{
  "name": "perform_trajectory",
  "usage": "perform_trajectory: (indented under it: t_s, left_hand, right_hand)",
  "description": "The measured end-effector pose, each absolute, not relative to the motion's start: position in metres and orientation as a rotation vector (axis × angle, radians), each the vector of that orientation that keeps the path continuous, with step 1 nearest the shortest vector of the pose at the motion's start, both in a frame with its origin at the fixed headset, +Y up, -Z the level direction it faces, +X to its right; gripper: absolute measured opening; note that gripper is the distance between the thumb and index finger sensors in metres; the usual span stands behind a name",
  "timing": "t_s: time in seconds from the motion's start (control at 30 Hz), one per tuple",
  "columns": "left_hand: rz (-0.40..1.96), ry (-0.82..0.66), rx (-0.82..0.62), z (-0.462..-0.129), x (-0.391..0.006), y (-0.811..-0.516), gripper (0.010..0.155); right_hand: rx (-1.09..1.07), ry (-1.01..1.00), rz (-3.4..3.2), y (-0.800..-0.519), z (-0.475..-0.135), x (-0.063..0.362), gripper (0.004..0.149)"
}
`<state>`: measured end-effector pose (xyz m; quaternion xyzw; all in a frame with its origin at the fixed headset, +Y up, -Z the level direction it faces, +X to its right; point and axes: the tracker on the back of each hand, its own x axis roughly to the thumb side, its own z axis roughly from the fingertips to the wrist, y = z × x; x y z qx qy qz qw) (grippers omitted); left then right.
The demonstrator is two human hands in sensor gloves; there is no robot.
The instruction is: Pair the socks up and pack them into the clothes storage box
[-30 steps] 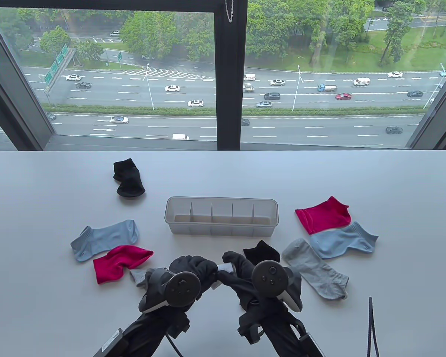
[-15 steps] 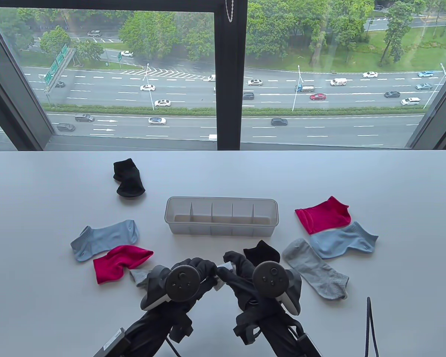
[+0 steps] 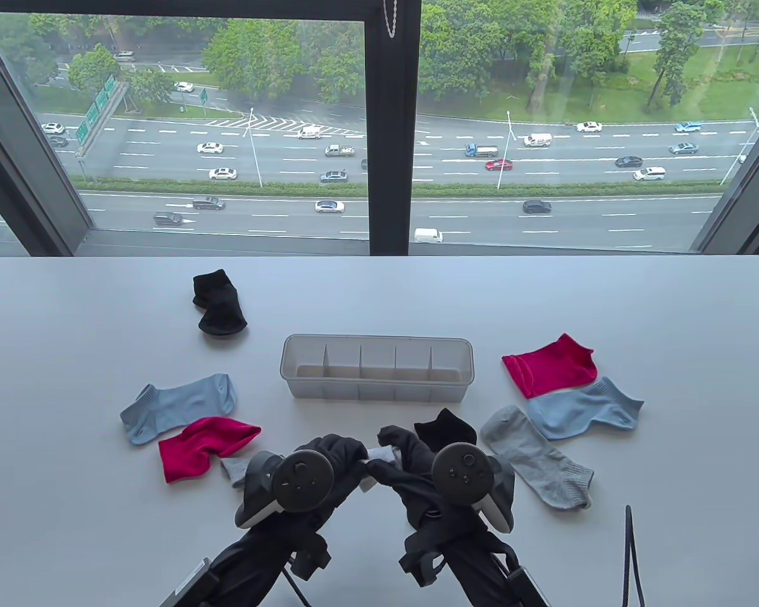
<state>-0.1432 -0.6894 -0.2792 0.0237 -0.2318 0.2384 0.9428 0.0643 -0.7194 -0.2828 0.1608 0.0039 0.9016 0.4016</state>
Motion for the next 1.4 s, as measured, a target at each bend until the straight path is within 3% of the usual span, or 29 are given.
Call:
perform_trajectory:
  t_s: [0.17,0.23,0.33,0.43,0.53,0.63,0.7,0.77,0.83,0.9,1.0,1.07,1.17,1.23,1.33,1.4]
  left_hand:
    - [0.54,-0.512,0.099,-0.275,-0.145,-0.683,0.042]
    - [0.544,-0.563,0.055,-0.276,-0.143,-0.684,0.042]
    - [0.584,-0.529,0.074,-0.279,-0.15,-0.683,0.043]
    - [0.658,-0.464,0.07,-0.286,-0.161,-0.683,0.053]
    - [0.734,-0.436,-0.036,-0.293,-0.169,-0.691,0.062]
    - [0.891,-0.437,-0.228,-0.298,-0.169,-0.705,0.074]
    - [1.107,-0.437,-0.287,-0.301,-0.168,-0.711,0.068]
    - [1.135,-0.4,-0.215,-0.3,-0.167,-0.709,0.057]
    - [0.967,-0.402,-0.11,-0.296,-0.162,-0.7,0.055]
    - [0.778,-0.46,-0.016,-0.291,-0.157,-0.692,0.053]
    - [0.636,-0.557,0.043,-0.283,-0.147,-0.686,0.052]
    - [0.625,-0.603,0.056,-0.278,-0.142,-0.683,0.051]
    - [0.603,-0.562,0.074,-0.276,-0.142,-0.682,0.055]
    - [0.618,-0.516,0.164,-0.272,-0.145,-0.677,0.061]
    - [0.652,-0.533,0.275,-0.266,-0.15,-0.665,0.051]
    - [0.596,-0.568,0.227,-0.266,-0.145,-0.665,0.051]
  right_hand:
    - [0.347,0.005,2.328,-0.724,-0.287,0.069,0.061]
    - [0.296,0.052,2.214,-0.724,-0.289,0.073,0.061]
    - [0.326,0.073,2.106,-0.721,-0.29,0.078,0.06]
    - [0.398,0.106,2.027,-0.718,-0.29,0.078,0.059]
    - [0.454,0.14,1.978,-0.715,-0.289,0.072,0.058]
    - [0.493,0.14,1.917,-0.715,-0.287,0.067,0.058]
    - [0.488,0.106,1.973,-0.713,-0.285,0.068,0.058]
    - [0.483,0.039,2.11,-0.709,-0.283,0.067,0.058]
    - [0.496,-0.031,2.291,-0.706,-0.28,0.063,0.062]
    - [0.56,-0.007,2.422,-0.703,-0.279,0.057,0.075]
    - [0.629,0.008,2.519,-0.702,-0.277,0.05,0.079]
    - [0.655,0.039,2.512,-0.703,-0.278,0.051,0.072]
    - [0.601,0.074,2.441,-0.706,-0.281,0.056,0.064]
    - [0.513,0.041,2.427,-0.708,-0.284,0.06,0.062]
    - [0.44,0.039,2.378,-0.709,-0.286,0.066,0.061]
    - [0.449,0.048,2.365,-0.707,-0.286,0.065,0.062]
